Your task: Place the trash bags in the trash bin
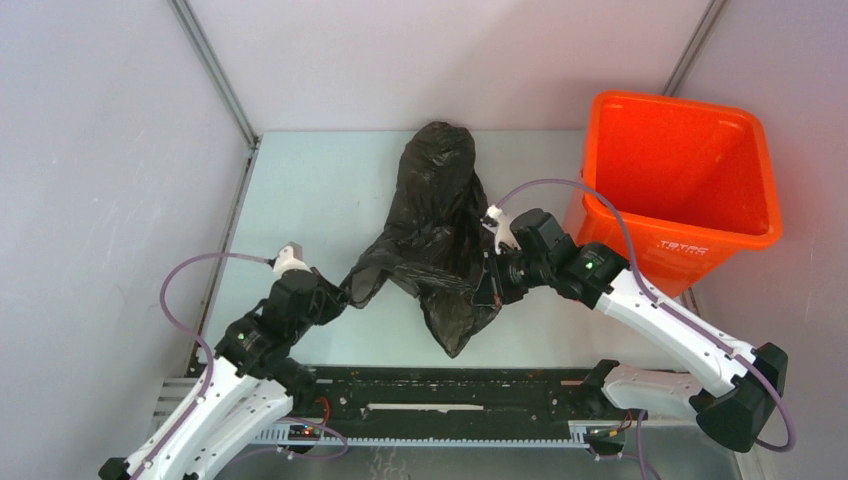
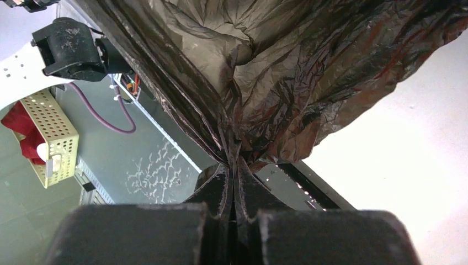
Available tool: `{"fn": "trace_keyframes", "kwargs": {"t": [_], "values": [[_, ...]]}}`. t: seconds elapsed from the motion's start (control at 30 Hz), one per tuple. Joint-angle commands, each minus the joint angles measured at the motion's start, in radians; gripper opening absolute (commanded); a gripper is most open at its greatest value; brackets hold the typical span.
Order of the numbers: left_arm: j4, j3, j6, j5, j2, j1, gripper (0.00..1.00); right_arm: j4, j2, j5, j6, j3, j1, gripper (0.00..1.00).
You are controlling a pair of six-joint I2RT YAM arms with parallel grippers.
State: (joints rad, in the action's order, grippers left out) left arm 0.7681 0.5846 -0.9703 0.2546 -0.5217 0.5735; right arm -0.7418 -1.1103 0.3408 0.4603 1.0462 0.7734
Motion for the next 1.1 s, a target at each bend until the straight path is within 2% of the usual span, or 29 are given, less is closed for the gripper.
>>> {"fn": "trace_keyframes", "kwargs": {"t": [0.0, 0.13, 0.23, 0.33, 0.4, 0.47, 0.57, 0.6, 0.7, 0.83, 0.9, 0.97, 1.07], "values": [[-0.08, 0.077, -0.034, 0.011, 0.007, -0.007, 0.0, 0.035, 0.041, 0.009, 0.028, 0.039, -0.042, 0.0], [-0.193, 0.324, 0.085, -0.063, -0.132, -0.057, 0.0, 0.025, -0.004, 0.099, 0.082, 0.207, -0.241, 0.0], [-0.227, 0.643, 0.208, -0.115, -0.277, -0.071, 0.0, -0.031, -0.068, 0.232, 0.1, 0.462, -0.384, 0.0], [-0.222, 0.949, 0.337, -0.194, -0.408, -0.072, 0.0, -0.128, -0.11, 0.26, 0.029, 0.746, -0.413, 0.0], [-0.199, 1.064, 0.385, -0.184, -0.441, -0.07, 0.0, -0.135, -0.091, 0.246, -0.028, 0.821, -0.402, 0.0], [-0.191, 1.044, 0.405, -0.113, -0.429, -0.071, 0.0, -0.079, -0.033, 0.23, -0.028, 0.753, -0.399, 0.0], [-0.144, 0.861, 0.332, 0.045, -0.382, -0.078, 0.0, 0.084, 0.077, 0.26, 0.054, 0.49, -0.403, 0.0], [-0.127, 0.802, 0.293, 0.05, -0.369, -0.09, 0.0, 0.12, 0.097, 0.286, 0.1, 0.407, -0.405, 0.0], [-0.104, 0.662, 0.192, -0.051, -0.341, -0.137, 0.0, 0.116, 0.105, 0.357, 0.161, 0.262, -0.378, 0.0], [-0.139, 0.55, 0.157, -0.232, -0.326, -0.195, 0.0, 0.045, 0.093, 0.283, 0.142, 0.214, -0.323, 0.0], [-0.151, 0.58, 0.203, -0.387, -0.355, -0.217, 0.0, 0.127, 0.076, 0.335, 0.182, 0.227, -0.337, 0.0], [-0.123, 0.675, 0.271, -0.464, -0.389, -0.219, 0.0, 0.186, 0.044, 0.366, 0.218, 0.273, -0.344, 0.0], [-0.097, 0.812, 0.339, -0.547, -0.412, -0.219, 0.0, 0.16, -0.001, 0.348, 0.188, 0.333, -0.337, 0.0]]}}
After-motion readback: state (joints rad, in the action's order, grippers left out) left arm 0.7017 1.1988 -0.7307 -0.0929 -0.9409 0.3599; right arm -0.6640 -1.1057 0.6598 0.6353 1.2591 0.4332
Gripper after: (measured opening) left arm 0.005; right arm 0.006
